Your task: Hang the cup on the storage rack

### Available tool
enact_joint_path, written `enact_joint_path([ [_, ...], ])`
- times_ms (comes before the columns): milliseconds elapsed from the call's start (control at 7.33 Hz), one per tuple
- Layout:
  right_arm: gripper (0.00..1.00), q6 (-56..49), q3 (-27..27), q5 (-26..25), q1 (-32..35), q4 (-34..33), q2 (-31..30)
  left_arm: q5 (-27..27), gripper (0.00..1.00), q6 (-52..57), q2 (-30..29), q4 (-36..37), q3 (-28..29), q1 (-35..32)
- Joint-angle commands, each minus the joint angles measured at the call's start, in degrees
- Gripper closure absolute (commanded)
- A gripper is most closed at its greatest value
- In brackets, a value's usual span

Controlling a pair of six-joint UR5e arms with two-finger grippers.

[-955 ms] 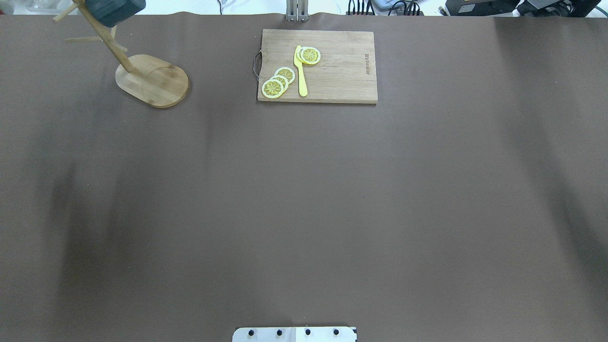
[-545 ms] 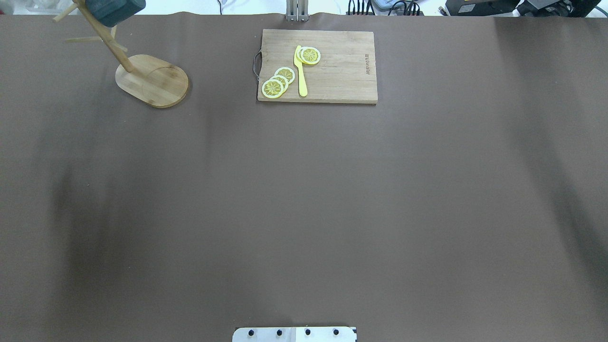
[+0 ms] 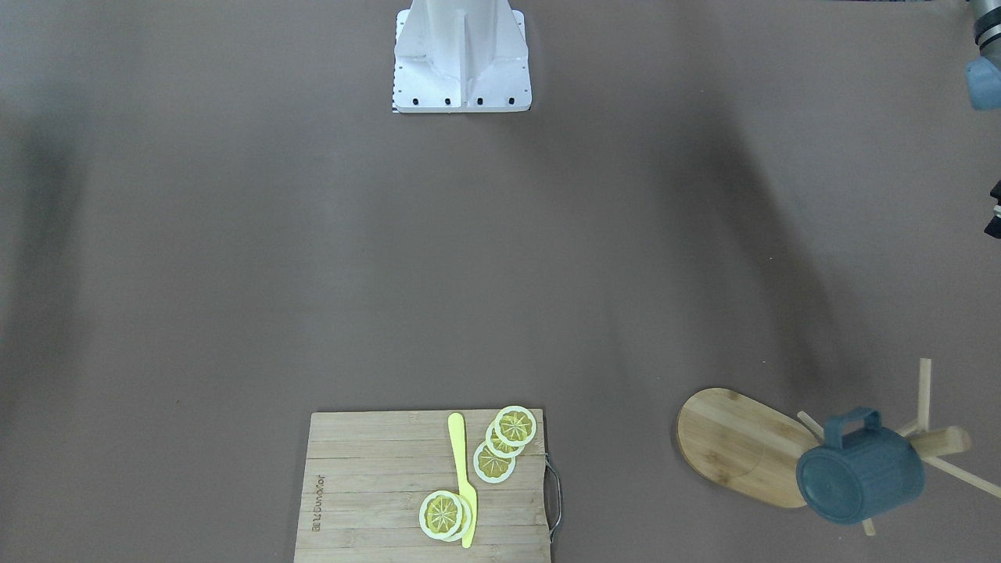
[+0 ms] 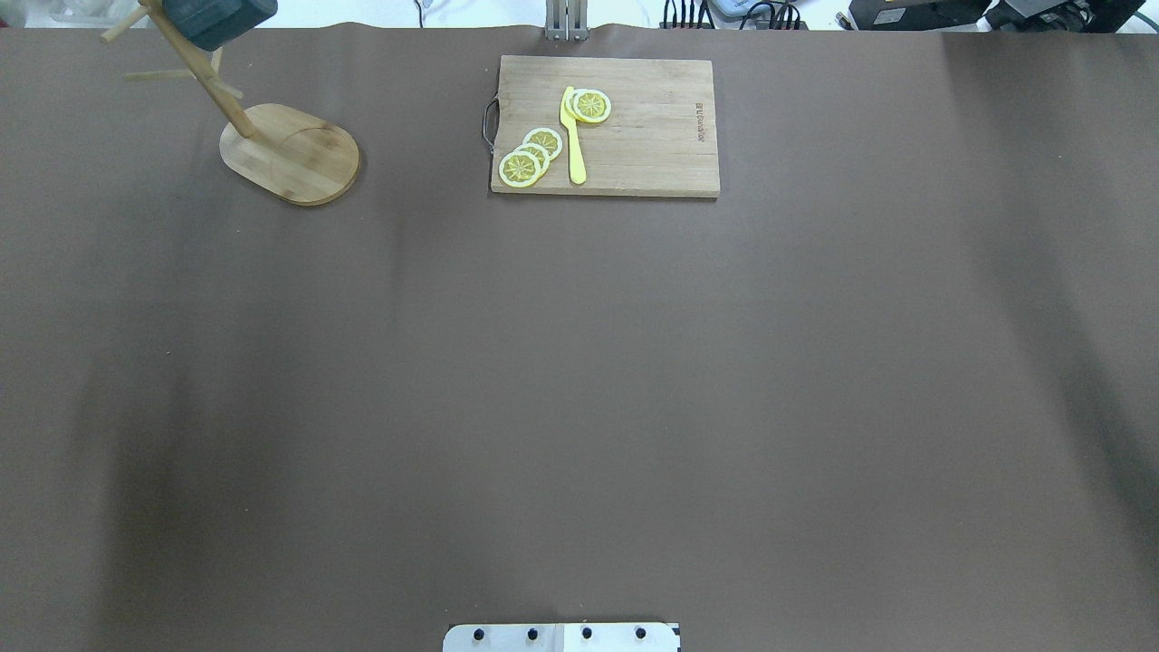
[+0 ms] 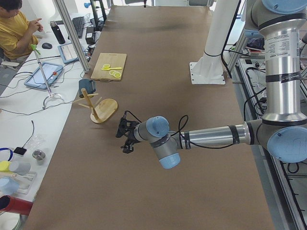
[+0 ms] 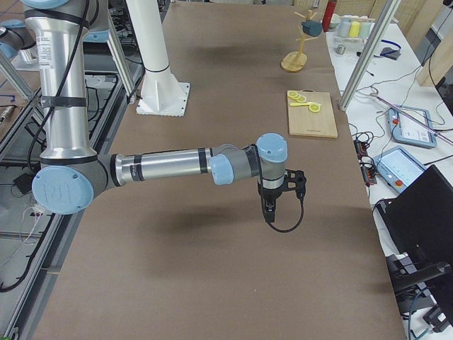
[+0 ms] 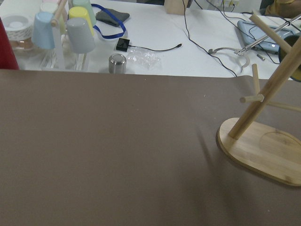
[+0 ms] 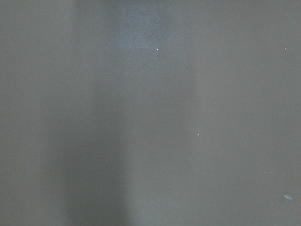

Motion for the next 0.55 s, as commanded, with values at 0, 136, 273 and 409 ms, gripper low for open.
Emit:
enact_joint_path([
  [0, 0.00, -3.0, -0.6, 0.3, 0.5, -0.1, 0.6, -1.2, 0.02, 17.0, 2.9, 4.1, 0.3, -1.0],
  [136, 0.00, -3.1, -0.3, 1.3, 0.6, -0.2, 0.1, -0.4, 0.02, 16.3, 2.7, 4.2, 1.7, -0.8],
  [273, 0.00, -3.9, -2.0, 1.0, 0.6, -0.1, 0.0, -1.9, 0.02, 16.9, 1.6, 5.3, 2.7, -0.6],
  [409, 0.00, -6.8, -2.8, 1.4, 0.6, -0.1, 0.4, -2.1, 0.02, 17.3, -2.4, 10.1, 3.2, -0.7],
])
